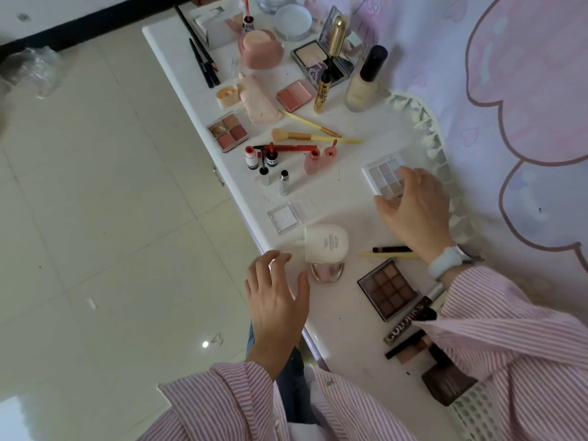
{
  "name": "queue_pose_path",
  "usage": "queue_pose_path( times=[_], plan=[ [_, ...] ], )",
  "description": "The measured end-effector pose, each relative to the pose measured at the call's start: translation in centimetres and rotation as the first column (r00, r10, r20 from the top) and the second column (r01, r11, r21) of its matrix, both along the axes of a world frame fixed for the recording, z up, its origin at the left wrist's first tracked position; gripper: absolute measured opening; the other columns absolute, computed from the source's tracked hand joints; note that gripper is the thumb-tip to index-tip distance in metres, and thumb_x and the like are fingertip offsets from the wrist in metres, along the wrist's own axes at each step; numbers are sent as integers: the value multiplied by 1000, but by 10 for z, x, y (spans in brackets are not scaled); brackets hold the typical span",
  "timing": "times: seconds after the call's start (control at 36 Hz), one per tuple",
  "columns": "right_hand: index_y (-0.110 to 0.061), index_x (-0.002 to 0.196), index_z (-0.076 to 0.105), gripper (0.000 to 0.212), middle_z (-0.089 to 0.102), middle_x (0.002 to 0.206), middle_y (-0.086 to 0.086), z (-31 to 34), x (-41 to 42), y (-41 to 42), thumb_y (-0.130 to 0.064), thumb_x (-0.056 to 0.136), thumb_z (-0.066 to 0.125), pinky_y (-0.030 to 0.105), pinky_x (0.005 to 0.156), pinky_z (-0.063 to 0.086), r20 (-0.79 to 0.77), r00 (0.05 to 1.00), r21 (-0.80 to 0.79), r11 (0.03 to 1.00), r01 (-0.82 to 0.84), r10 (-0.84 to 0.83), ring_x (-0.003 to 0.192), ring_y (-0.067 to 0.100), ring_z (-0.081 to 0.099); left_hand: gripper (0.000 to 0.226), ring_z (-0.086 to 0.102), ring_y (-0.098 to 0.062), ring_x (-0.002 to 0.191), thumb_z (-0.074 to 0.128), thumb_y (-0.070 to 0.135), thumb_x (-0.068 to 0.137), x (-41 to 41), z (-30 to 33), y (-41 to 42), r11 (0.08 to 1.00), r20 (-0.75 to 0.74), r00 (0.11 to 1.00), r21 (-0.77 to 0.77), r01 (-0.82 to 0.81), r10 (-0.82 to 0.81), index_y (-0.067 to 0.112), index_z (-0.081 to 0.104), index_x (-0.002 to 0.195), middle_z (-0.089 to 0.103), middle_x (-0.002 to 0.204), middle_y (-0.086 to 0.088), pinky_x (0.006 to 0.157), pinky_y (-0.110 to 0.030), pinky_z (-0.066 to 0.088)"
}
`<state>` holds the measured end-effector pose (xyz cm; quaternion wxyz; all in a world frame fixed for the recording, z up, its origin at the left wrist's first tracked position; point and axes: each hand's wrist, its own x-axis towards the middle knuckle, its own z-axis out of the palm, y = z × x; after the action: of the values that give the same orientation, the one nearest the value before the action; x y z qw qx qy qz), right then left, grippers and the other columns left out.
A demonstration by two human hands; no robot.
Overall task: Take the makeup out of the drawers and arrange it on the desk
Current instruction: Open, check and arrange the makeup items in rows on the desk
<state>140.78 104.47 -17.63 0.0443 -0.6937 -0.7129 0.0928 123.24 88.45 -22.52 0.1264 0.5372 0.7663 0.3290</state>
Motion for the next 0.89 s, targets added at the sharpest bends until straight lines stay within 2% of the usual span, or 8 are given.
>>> queue_pose_path(
  times=[0.11, 0.28, 0.39, 0.56, 0.64, 0.72, 0.78, 0.89],
  plan=[
    [-12, 142, 25, 77, 29, 144, 24, -10, -10, 20, -52, 83, 54, 50, 106, 21, 118, 993, -120, 992, 44, -30, 131, 40, 29, 29, 47, -26, 110, 44, 21, 86, -3, -7, -6, 998, -24, 999, -53, 38, -39, 10, 55, 111, 54, 120, -10, 91, -37, 39],
    [-9, 123, 45, 52, 48, 121, 23, -13, -20, 24, -38, 81, 57, 45, 92, 32, 136, 991, -20, 1000, 15, -13, 112, 39, 43, 34, 50, -30, 115, 43, 25, 86, -11, -7, -11, 983, -43, 992, -146, 112, -119, 11, 58, 112, 55, 125, -8, 88, -42, 45],
    [-11, 126, 44, 58, 48, 123, 19, -5, -20, 18, -36, 77, 62, 43, 92, 35, -128, 992, 27, 1000, 1, 3, 112, 37, 42, 32, 49, -28, 109, 44, 22, 84, -17, -3, -7, 984, 22, 990, -114, 138, -137, 9, 61, 108, 57, 119, -9, 90, -39, 44],
    [-20, 131, 40, 67, 45, 115, 0, 24, -18, -14, -46, 71, 57, 37, 89, 44, -558, 825, 24, 995, -97, 94, 106, 18, 45, 25, 52, -5, 87, 46, 24, 87, -22, 22, 5, 998, 287, 957, -25, 58, -48, 11, 65, 98, 59, 93, 6, 76, -20, 45],
    [-24, 133, 38, 65, 47, 119, -1, 36, -18, -32, -41, 75, 63, 21, 92, 40, -657, 740, -40, 974, -224, 143, 105, 10, 45, 11, 61, -4, 78, 51, 16, 93, -15, 60, 23, 994, 655, 753, -111, 16, 62, 19, 61, 94, 65, 89, 3, 69, -15, 47],
    [-30, 130, 37, 64, 48, 121, -3, 47, -25, -50, -38, 73, 65, 4, 91, 31, -680, 691, -16, 936, -351, 247, 108, 7, 44, 29, 65, -19, 93, 44, 35, 94, -13, 82, 43, 963, 962, 225, -198, 182, 155, 16, 59, 111, 65, 103, -6, 83, -33, 52],
    [-31, 129, 35, 65, 46, 122, -10, 52, -29, -59, -41, 72, 63, 3, 93, 29, -693, 660, -18, 908, -418, 290, 111, 2, 42, 51, 63, -25, 98, 36, 51, 88, -14, 87, 51, 941, 983, -3, -173, 292, 182, 17, 57, 120, 63, 112, -8, 89, -40, 50],
    [-18, 129, 43, 61, 45, 126, -11, 55, -36, -68, -39, 74, 63, 7, 98, 28, -620, 647, 85, 857, -508, 444, 117, 0, 39, 61, 60, -29, 105, 27, 60, 92, -18, 88, 54, 892, 987, -71, -97, 441, 142, 18, 55, 126, 60, 121, -10, 84, -39, 48]
  ],
)
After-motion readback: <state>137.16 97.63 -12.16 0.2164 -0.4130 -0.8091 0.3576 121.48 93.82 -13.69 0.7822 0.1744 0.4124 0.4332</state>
